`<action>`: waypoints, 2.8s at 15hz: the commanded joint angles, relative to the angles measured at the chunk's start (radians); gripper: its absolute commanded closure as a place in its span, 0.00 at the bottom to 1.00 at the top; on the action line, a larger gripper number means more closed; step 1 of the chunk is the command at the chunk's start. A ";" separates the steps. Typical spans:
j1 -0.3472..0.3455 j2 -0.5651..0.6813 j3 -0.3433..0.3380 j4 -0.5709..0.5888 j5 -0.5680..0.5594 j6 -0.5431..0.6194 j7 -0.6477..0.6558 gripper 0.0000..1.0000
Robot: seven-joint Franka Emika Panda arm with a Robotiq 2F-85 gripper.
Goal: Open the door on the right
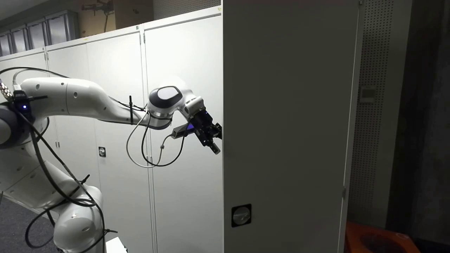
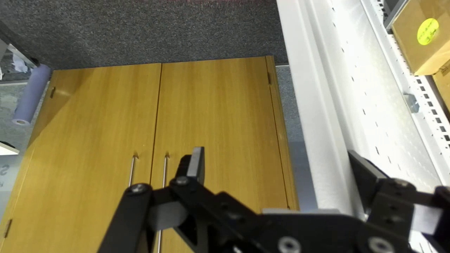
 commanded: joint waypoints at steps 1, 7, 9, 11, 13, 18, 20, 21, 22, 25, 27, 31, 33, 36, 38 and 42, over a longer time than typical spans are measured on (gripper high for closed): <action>-0.038 -0.036 -0.010 -0.024 0.021 -0.041 0.005 0.00; -0.074 -0.032 -0.027 -0.027 0.015 -0.053 -0.001 0.00; -0.084 -0.033 -0.035 -0.030 0.011 -0.056 -0.004 0.00; -0.093 -0.033 -0.040 -0.032 0.003 -0.054 -0.008 0.00; -0.097 -0.028 -0.047 -0.033 -0.001 -0.053 -0.023 0.00; -0.111 -0.023 -0.064 -0.039 -0.024 -0.062 -0.059 0.00; -0.116 -0.021 -0.071 -0.041 -0.031 -0.062 -0.072 0.00; -0.119 -0.021 -0.076 -0.043 -0.035 -0.061 -0.081 0.00; -0.120 -0.021 -0.081 -0.043 -0.039 -0.061 -0.089 0.00; -0.125 -0.024 -0.103 -0.050 -0.037 -0.053 -0.108 0.00; -0.130 -0.025 -0.118 -0.053 -0.035 -0.047 -0.117 0.00; -0.150 -0.021 -0.140 -0.054 -0.045 -0.035 -0.138 0.00; -0.163 -0.015 -0.151 -0.053 -0.048 -0.023 -0.152 0.00; -0.182 0.000 -0.166 -0.048 -0.049 -0.010 -0.173 0.00; -0.195 0.011 -0.172 -0.042 -0.051 -0.001 -0.187 0.00; -0.214 0.038 -0.184 -0.029 -0.054 0.012 -0.209 0.00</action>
